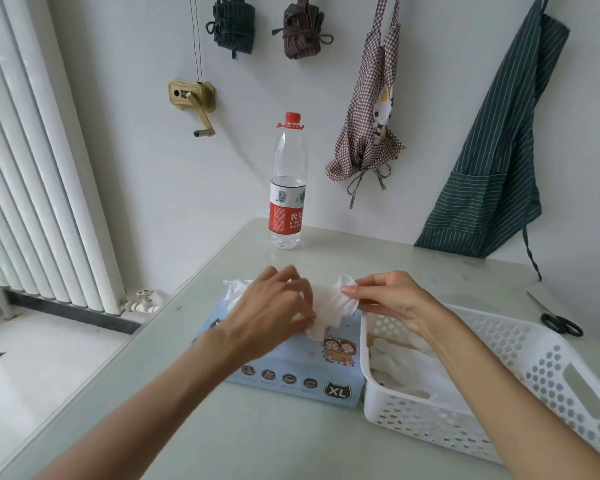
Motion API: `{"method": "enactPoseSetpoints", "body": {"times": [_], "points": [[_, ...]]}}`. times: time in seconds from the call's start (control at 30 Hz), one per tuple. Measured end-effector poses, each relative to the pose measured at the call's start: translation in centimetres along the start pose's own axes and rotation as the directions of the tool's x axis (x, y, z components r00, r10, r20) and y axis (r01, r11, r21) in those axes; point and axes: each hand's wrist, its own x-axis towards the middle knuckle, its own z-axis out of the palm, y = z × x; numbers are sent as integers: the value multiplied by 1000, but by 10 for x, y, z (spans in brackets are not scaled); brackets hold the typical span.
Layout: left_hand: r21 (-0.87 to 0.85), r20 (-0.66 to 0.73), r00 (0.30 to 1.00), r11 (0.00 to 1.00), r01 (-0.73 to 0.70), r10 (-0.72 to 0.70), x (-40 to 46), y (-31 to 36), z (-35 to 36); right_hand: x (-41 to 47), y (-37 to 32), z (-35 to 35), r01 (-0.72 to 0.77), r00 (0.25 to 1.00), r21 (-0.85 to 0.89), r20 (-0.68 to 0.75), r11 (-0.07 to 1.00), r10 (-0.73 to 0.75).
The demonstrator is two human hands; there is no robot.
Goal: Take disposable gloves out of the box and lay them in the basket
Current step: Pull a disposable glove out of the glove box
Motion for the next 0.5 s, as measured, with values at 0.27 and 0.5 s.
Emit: {"method": "enactPoseSetpoints", "body": {"times": [0.27, 0.5], "points": [[-56, -159, 987, 998, 2, -11, 4, -14, -15, -7, -4, -8, 24, 999, 168, 38, 986, -31], [64, 55, 998, 997, -45, 41, -16, -36, -3, -2, 0, -43, 54, 983, 368, -185, 928, 16]]}}
